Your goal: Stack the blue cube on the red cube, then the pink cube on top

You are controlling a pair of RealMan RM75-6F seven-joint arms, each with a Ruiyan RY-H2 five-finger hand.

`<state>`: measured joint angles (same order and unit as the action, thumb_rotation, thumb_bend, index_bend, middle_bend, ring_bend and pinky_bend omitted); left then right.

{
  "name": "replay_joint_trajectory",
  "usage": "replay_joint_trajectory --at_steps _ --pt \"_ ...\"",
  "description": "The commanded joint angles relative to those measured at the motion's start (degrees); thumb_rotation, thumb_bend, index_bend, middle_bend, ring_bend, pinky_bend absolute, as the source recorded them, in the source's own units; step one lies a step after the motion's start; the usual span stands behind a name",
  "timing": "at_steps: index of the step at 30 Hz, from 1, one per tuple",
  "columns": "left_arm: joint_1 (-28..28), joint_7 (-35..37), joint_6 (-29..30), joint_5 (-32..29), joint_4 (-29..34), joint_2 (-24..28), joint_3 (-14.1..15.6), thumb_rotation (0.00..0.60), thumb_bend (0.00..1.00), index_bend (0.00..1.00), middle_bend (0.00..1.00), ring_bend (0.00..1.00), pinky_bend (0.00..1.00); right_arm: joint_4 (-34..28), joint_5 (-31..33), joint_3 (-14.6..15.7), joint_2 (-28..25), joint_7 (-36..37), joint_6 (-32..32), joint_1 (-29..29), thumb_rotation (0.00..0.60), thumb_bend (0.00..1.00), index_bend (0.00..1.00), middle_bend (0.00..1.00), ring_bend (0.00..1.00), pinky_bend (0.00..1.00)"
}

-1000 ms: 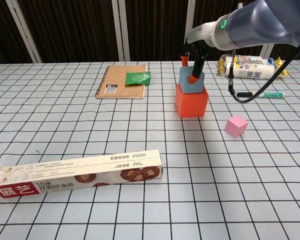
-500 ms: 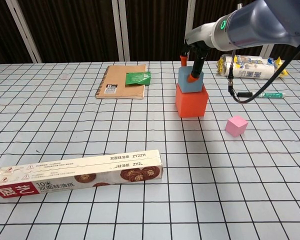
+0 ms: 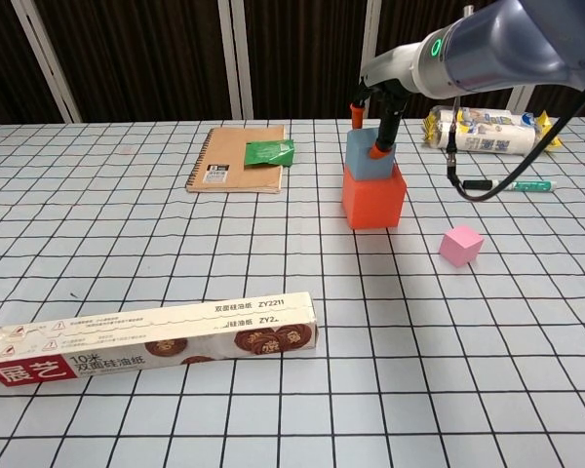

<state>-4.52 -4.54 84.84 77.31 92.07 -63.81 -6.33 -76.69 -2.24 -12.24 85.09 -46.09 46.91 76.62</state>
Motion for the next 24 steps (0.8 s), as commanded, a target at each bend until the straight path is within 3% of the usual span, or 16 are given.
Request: replay_joint_trajectory --at_steps 1,24 --pt "0.0 0.0 0.0 0.0 0.0 0.0 0.0 0.600 0.11 0.03 0.00 0.00 0.00 -0.2 0.0 0.0 -0.1 -0.1 0.1 0.0 0.600 0.35 0.33 0.00 0.05 0.00" --pt "0.1 0.1 0.2 0.3 0.1 0.1 0.1 0.600 0.11 0.03 0.00 0.00 0.00 0.0 0.8 0.0 0.5 -0.8 0.7 0.4 0.600 0.35 0.40 0.00 0.04 0.00"
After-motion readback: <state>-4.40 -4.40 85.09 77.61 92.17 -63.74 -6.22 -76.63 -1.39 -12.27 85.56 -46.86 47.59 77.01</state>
